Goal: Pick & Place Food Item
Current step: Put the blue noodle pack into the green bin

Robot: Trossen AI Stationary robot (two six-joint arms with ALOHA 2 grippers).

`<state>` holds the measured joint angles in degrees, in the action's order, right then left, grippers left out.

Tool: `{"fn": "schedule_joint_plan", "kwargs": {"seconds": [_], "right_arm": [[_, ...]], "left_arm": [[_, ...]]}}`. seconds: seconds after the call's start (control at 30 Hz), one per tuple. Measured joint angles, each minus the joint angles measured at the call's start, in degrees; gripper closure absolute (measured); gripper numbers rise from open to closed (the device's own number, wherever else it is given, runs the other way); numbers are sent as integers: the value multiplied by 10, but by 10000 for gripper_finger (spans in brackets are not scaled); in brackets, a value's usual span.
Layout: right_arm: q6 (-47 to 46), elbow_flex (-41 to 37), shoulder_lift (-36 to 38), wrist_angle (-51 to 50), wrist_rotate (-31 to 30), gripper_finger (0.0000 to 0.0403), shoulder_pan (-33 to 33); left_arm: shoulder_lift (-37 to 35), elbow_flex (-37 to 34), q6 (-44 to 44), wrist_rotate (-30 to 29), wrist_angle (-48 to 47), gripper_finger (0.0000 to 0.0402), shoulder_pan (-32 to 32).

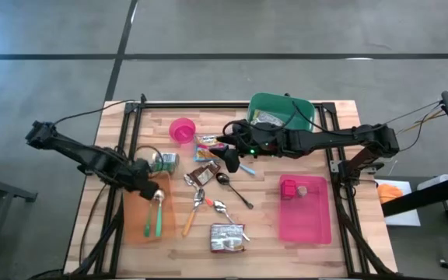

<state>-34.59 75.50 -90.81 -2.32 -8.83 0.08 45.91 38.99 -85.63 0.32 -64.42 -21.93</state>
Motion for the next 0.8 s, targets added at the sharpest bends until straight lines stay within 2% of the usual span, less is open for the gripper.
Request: {"fn": "schedule_joint_plan", "kwargs": {"seconds": [0.17, 0.33, 0.5, 0.63, 0.8], "right_arm": [[-53, 0, 0, -103, 38, 108, 1], [-104, 0, 0, -182, 43, 108, 4], [-116, 0, -8, -216, 43, 108, 12], [-127, 0, -21, -239, 39, 108, 16], [-221, 10, -43, -319, -10, 108, -3]], "left_arm": [[1, 56, 113, -71, 17, 155, 16], [0, 73, 268, -85, 102, 155, 56], [0, 67, 378, -53, 187, 155, 114], [1, 65, 427, -15, 197, 155, 168], [1, 64, 466, 33, 198, 155, 242]]}}
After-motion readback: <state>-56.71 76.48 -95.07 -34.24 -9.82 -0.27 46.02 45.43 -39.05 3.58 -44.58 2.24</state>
